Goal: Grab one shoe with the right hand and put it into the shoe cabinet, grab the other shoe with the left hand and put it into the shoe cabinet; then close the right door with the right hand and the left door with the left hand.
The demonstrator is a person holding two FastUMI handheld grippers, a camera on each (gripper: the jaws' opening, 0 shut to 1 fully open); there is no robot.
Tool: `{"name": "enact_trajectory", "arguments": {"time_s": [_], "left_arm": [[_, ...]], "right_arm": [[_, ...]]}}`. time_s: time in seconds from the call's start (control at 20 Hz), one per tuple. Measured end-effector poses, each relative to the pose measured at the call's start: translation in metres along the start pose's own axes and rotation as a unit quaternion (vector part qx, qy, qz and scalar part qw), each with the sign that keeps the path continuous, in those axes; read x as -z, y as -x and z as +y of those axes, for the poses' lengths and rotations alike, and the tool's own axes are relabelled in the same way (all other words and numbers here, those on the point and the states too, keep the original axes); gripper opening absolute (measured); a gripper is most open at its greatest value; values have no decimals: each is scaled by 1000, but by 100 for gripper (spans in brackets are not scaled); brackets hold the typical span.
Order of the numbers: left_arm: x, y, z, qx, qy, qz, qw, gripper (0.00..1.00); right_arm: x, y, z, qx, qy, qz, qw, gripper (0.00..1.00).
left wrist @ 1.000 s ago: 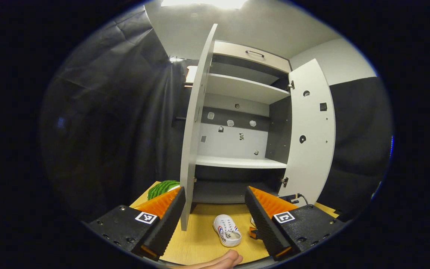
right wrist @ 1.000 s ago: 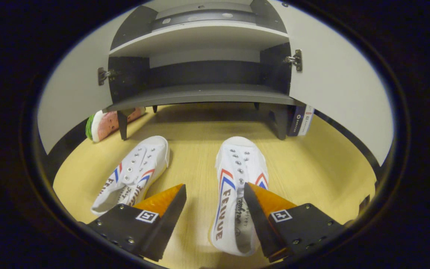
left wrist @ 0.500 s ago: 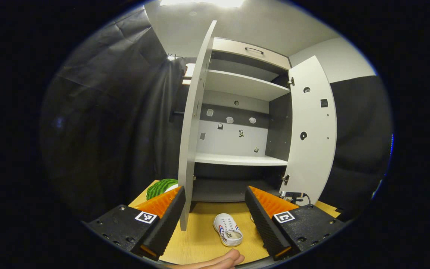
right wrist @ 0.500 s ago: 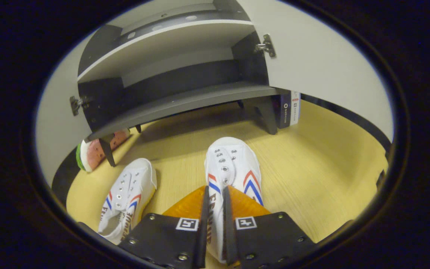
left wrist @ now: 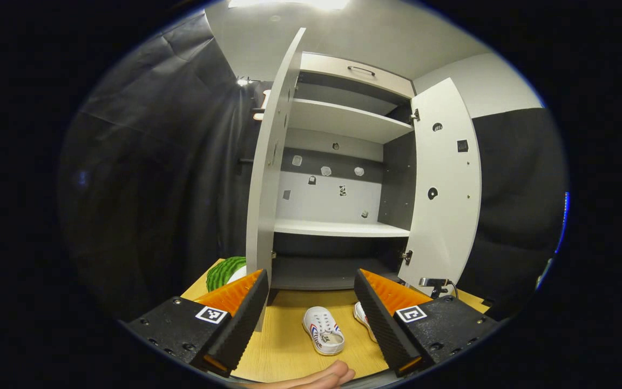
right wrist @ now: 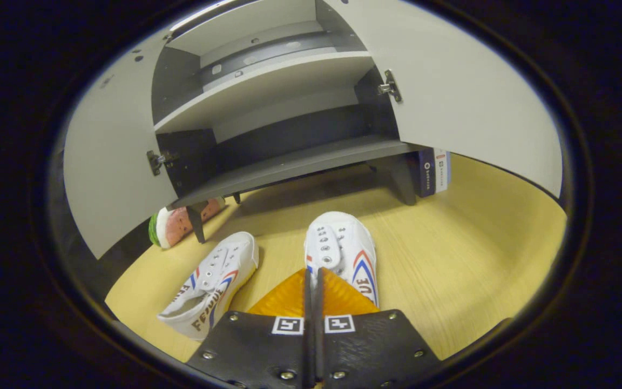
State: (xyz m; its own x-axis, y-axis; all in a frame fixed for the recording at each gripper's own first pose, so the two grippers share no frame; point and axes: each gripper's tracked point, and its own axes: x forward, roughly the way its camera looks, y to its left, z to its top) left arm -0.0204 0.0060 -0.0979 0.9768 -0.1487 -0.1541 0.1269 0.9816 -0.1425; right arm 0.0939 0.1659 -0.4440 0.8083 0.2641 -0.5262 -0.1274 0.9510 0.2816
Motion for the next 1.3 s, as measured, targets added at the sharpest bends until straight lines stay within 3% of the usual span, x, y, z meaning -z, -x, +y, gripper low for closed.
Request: {"name": "enact_trajectory", "arguments": {"time_s": [0.2,0.4,0.55,0.65,0.75,0.85,0.95,1.0,1.3], "left_arm": [[4,2,-2,4,-6,4,1000,98],[16,-2,-1,10,-4,14,1000,98],[31,-10,7,5,-7,28,1000,98],[34,-15,6,12,-10,32,999,98],[34,-21,8,7,-21,25,999,98],[39,-23,8,7,-33,29,999,98],[42,-21,4,16,-27,34,999,98],[43,-21,4,15,-24,36,999,98],[39,-15,1,13,-25,31,999,98]], "right_arm": [[12,17,6,-2,5,9,1000,0],[22,11,1,39,-18,53,998,1],[26,2,0,53,-23,66,996,13],[25,-4,0,61,-11,65,996,31],[23,-12,1,53,3,46,998,27],[19,-11,4,40,6,31,999,6],[21,-11,2,34,-5,18,999,6],[13,-2,5,26,-8,3,1000,0],[8,28,12,-2,-3,-34,999,0]]}}
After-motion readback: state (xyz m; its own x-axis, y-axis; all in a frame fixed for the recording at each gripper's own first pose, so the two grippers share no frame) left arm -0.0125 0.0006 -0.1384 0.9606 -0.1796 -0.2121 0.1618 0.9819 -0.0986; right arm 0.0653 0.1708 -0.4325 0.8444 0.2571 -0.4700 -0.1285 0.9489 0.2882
